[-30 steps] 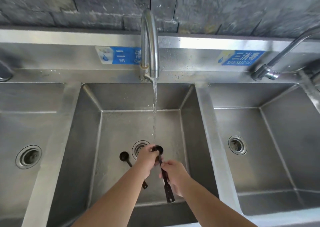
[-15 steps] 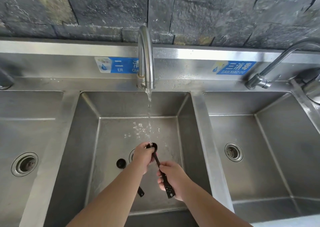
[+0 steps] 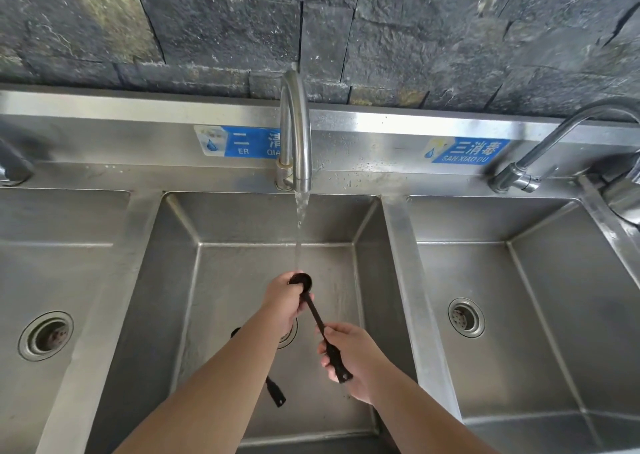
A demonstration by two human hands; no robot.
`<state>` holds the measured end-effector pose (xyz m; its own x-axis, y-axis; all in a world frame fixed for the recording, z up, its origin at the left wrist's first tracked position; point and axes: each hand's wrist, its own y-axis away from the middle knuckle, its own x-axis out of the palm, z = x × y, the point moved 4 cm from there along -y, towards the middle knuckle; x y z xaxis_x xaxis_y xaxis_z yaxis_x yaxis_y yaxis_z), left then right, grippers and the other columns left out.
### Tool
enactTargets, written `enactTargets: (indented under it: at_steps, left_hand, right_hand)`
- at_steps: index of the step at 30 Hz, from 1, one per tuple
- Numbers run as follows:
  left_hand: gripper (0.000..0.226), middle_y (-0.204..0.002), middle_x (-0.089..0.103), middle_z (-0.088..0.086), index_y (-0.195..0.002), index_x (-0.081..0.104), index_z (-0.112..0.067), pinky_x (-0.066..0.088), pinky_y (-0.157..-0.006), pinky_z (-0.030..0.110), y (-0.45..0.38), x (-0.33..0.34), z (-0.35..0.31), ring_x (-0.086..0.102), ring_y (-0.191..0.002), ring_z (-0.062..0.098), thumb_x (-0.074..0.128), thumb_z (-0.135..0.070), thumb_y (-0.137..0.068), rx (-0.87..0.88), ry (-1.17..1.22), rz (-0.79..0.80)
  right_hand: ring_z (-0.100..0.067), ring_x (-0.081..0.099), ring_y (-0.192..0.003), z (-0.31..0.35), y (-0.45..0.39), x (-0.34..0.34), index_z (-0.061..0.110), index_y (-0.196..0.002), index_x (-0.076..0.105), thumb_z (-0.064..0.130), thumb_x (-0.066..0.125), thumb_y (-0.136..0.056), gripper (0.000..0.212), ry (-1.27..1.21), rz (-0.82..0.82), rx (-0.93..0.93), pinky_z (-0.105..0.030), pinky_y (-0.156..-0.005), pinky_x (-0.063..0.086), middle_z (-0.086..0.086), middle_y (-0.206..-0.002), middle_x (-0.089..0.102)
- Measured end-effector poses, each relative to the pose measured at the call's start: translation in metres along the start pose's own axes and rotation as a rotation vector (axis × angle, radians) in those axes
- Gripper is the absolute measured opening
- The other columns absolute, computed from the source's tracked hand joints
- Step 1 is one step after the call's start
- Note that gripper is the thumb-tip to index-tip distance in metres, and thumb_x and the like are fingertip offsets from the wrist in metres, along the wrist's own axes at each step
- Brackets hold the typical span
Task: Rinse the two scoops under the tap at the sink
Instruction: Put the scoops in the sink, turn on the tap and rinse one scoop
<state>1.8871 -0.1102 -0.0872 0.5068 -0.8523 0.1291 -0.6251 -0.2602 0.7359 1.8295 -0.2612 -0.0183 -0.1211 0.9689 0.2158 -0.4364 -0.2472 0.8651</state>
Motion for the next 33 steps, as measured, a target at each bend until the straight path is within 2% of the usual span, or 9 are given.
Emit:
enactTargets:
  at_steps: [5,14,17,20,23,26,28,31,33]
  left_hand:
    - [0.041,-0.099,0.063,0.016,-0.118,0.058,-0.025,0.046,-0.045,0.022,0.000,0.003,-0.012,0.065,-0.067,0.019,0.040,0.003,-0.094,0.022,0.012,0.015]
    - [0.006,-0.071,0.061,0.009,-0.087,0.066,-0.010,0.039,-0.040,0.022,-0.009,0.002,-0.029,0.050,-0.048,0.012,0.062,-0.005,-0.088,0.070,-0.095,-0.073]
    - [0.014,-0.069,0.063,0.012,-0.080,0.065,-0.007,0.035,-0.040,0.023,-0.010,0.002,-0.037,0.051,-0.040,0.010,0.058,0.004,-0.085,0.093,-0.128,-0.091]
    - [0.024,-0.072,0.065,0.015,-0.090,0.065,-0.008,0.037,-0.041,0.023,-0.007,0.003,-0.044,0.059,-0.048,0.017,0.048,0.009,-0.087,0.061,-0.090,-0.090]
    - [0.034,-0.076,0.060,0.015,-0.093,0.062,-0.004,0.039,-0.041,0.023,-0.002,0.005,-0.052,0.062,-0.054,0.017,0.039,0.018,-0.081,0.036,0.032,0.078]
    - [0.029,-0.084,0.054,0.013,-0.095,0.057,-0.004,0.040,-0.048,0.026,0.003,0.008,-0.058,0.058,-0.070,0.022,0.039,0.013,-0.080,0.016,0.142,0.195]
    - [0.014,-0.080,0.051,0.011,-0.089,0.053,-0.005,0.049,-0.051,0.027,0.002,0.011,-0.060,0.053,-0.068,0.021,0.041,0.003,-0.090,-0.034,0.293,0.181]
    - [0.011,-0.078,0.052,0.012,-0.089,0.055,-0.001,0.054,-0.079,0.034,-0.001,0.011,-0.062,0.055,-0.074,0.023,0.048,-0.006,-0.096,-0.030,0.320,0.147]
    - [0.010,-0.084,0.054,0.015,-0.098,0.055,0.002,0.051,-0.090,0.041,0.002,0.009,-0.064,0.059,-0.085,0.028,0.048,-0.005,-0.096,-0.002,0.236,0.184]
  right_hand:
    - [-0.017,0.051,-0.046,0.007,-0.003,0.004,0.000,-0.117,0.055,0.011,0.046,-0.098,0.024,-0.042,0.012,-0.019,-0.022,-0.039,0.037,-0.010,-0.062,0.061]
    - [-0.017,0.054,-0.048,0.020,-0.009,0.002,-0.001,-0.114,0.059,0.008,0.045,-0.097,0.023,-0.080,0.064,-0.015,-0.024,-0.041,0.040,-0.011,-0.066,0.066]
    - [-0.016,0.053,-0.048,0.024,-0.012,0.000,0.003,-0.107,0.063,0.011,0.046,-0.097,0.021,-0.069,0.067,-0.001,-0.023,-0.040,0.038,-0.010,-0.067,0.066]
    - [-0.014,0.048,-0.046,0.026,-0.017,-0.002,0.005,-0.102,0.065,0.011,0.045,-0.098,0.021,-0.057,0.069,0.003,-0.021,-0.037,0.034,-0.008,-0.065,0.064]
    - [-0.013,0.044,-0.045,0.028,-0.024,-0.003,0.003,-0.108,0.063,0.010,0.046,-0.098,0.021,-0.083,0.051,-0.002,-0.020,-0.036,0.031,-0.008,-0.064,0.062]
    - [-0.012,0.044,-0.046,0.034,-0.031,-0.006,0.004,-0.111,0.062,0.009,0.051,-0.096,0.020,-0.077,-0.011,-0.036,-0.019,-0.036,0.030,-0.007,-0.066,0.063]
    - [-0.011,0.045,-0.047,0.040,-0.033,-0.008,0.007,-0.106,0.066,0.007,0.056,-0.093,0.017,-0.004,-0.066,-0.080,-0.018,-0.037,0.029,-0.006,-0.067,0.064]
    - [-0.010,0.045,-0.049,0.052,-0.032,-0.009,0.015,-0.095,0.073,0.004,0.062,-0.086,0.018,0.205,-0.141,-0.208,-0.019,-0.039,0.030,-0.004,-0.070,0.066]
    - [-0.009,0.050,-0.054,0.059,-0.030,-0.011,0.024,-0.085,0.076,0.007,0.064,-0.082,0.021,0.392,-0.229,-0.328,-0.019,-0.048,0.041,0.002,-0.072,0.070]
